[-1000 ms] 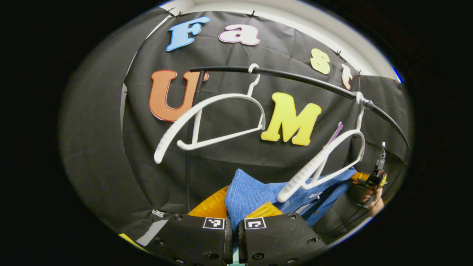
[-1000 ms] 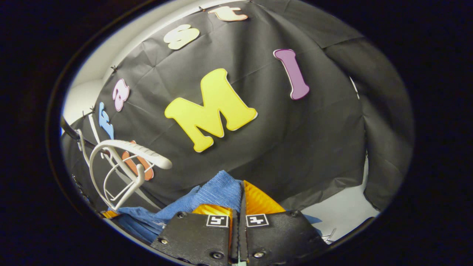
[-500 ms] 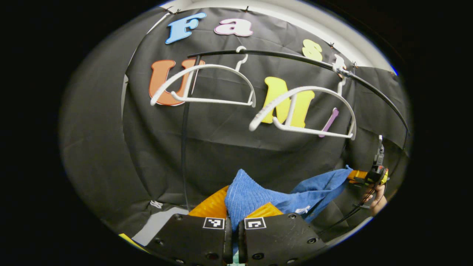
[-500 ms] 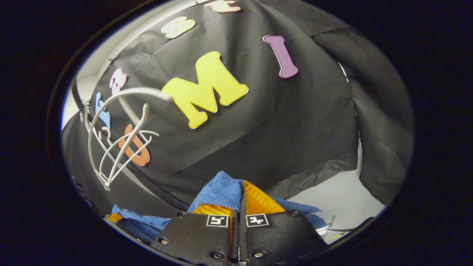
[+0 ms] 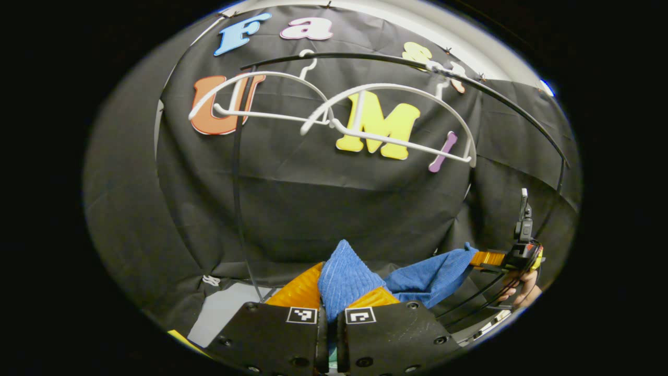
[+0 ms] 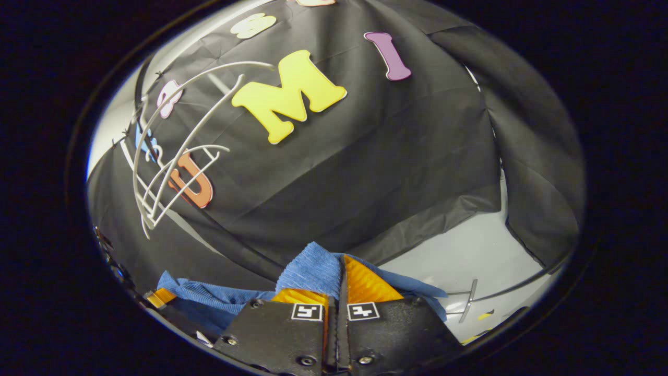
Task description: Grasp the clothes on the hanger with both hands and then place them into the laundry hamper below.
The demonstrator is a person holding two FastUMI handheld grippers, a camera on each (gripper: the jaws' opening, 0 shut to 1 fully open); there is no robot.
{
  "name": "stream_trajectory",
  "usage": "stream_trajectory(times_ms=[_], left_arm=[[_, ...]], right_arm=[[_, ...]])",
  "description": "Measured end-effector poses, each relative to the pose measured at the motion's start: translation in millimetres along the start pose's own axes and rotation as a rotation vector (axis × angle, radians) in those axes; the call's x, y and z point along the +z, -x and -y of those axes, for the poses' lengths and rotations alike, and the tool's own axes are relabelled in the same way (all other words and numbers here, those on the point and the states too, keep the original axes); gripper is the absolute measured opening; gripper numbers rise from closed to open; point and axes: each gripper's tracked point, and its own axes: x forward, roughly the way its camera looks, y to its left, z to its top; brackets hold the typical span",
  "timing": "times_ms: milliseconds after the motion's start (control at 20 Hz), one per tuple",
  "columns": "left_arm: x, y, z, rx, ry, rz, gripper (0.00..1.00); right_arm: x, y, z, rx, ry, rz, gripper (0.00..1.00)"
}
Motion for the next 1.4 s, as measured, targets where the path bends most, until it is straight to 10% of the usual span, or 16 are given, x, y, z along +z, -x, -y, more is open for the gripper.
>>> stream_trajectory(times_ms=[600, 1400], left_arm=[[5.9, 31.9, 85.0, -0.217, -0.023, 0.017, 0.06], [72.4, 50.9, 145.8, -0.311, 0.050, 0.129, 0.11]], right_arm=[[-30.7, 67.9, -63.6, 0.065, 0.007, 0.004, 0.04], [13.1, 84.2, -132.1, 0.376, -0.053, -0.056, 0.04]])
